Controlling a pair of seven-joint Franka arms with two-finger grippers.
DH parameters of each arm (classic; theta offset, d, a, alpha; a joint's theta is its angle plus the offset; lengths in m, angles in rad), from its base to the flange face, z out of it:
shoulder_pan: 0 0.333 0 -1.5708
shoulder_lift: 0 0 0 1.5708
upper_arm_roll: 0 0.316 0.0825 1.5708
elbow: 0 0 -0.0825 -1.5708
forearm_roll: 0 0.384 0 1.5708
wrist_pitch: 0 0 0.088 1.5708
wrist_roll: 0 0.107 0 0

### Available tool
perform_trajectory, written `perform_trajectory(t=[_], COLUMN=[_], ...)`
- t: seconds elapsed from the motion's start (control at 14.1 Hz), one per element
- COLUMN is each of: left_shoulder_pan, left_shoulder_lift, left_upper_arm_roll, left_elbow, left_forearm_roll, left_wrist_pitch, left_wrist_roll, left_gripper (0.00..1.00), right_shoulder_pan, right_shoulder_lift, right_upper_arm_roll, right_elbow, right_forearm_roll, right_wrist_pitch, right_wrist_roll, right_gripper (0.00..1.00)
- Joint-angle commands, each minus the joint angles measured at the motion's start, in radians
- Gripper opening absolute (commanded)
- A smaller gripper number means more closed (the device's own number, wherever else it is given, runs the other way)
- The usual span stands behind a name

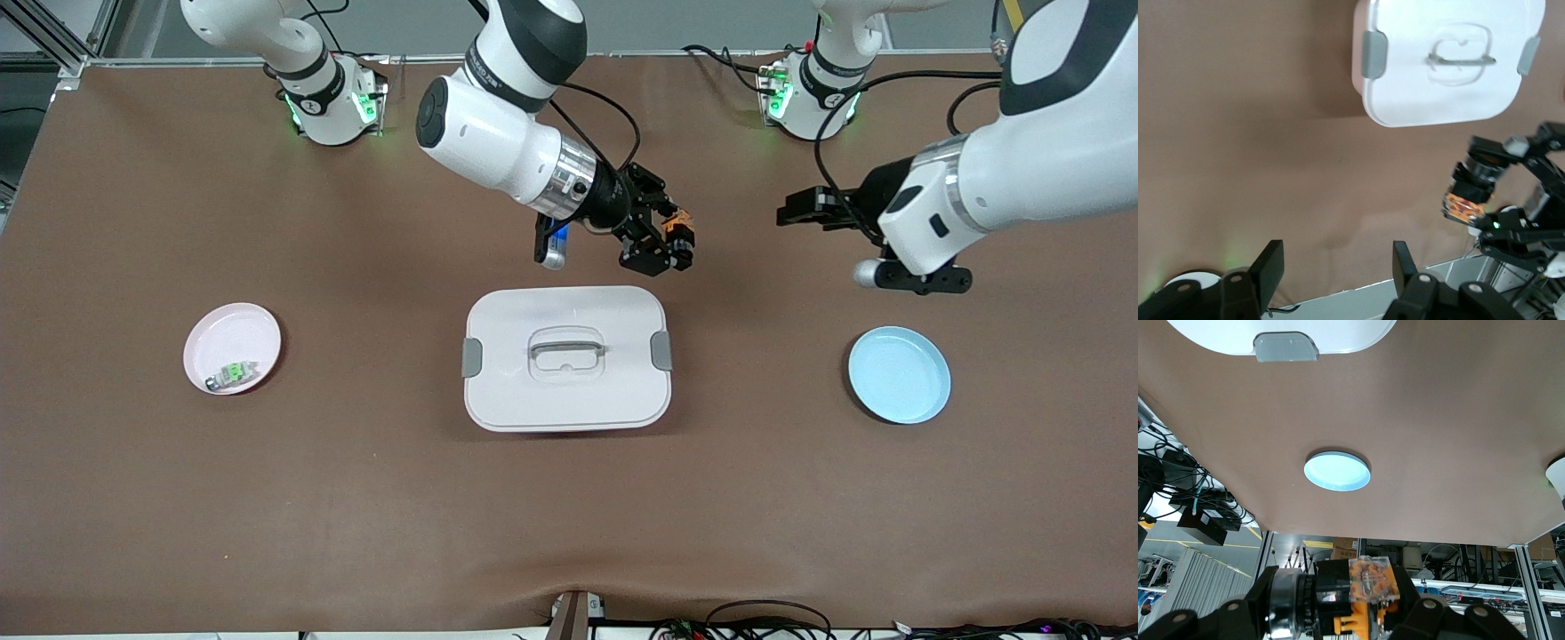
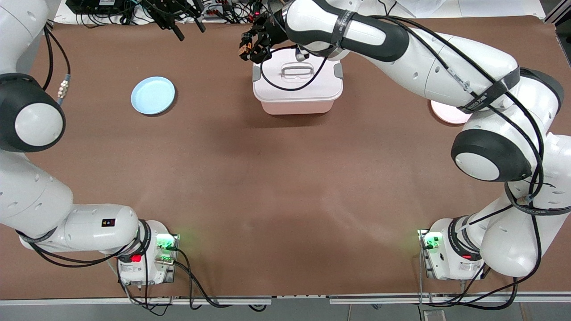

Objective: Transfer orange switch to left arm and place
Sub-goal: 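Hold the switch with the right gripper while the left gripper reaches it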

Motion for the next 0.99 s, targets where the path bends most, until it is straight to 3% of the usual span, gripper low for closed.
perform_trajectory(t=[0.0, 0.43, 0.92], left_shoulder_pan=[0.009, 0.02, 0.023], left_shoulder_lift=[-0.019, -0.095, -0.153], left_upper_arm_roll=[-0.027, -0.051, -0.082], left_elbow=[-0.021, -0.197, -0.352], left_forearm_roll=[-0.042, -0.195, -0.27], left_wrist_pitch=[0.028, 0.216, 0.383], left_wrist_roll=[0.054, 0.214, 0.332], left_gripper=[0.74, 0.74, 0.74], right_shoulder_pan=[0.018, 0.018, 0.018], right_shoulder_lift=[0.017, 0.017, 0.017], right_upper_arm_roll=[-0.008, -0.007, -0.007], right_elbow=[0.029, 0.029, 0.029], right_forearm_roll=[0.022, 0.022, 0.022], right_wrist_pitch=[0.01, 0.01, 0.01], right_wrist_roll=[0.016, 0.016, 0.013], right_gripper=[0.27, 0.28, 0.28])
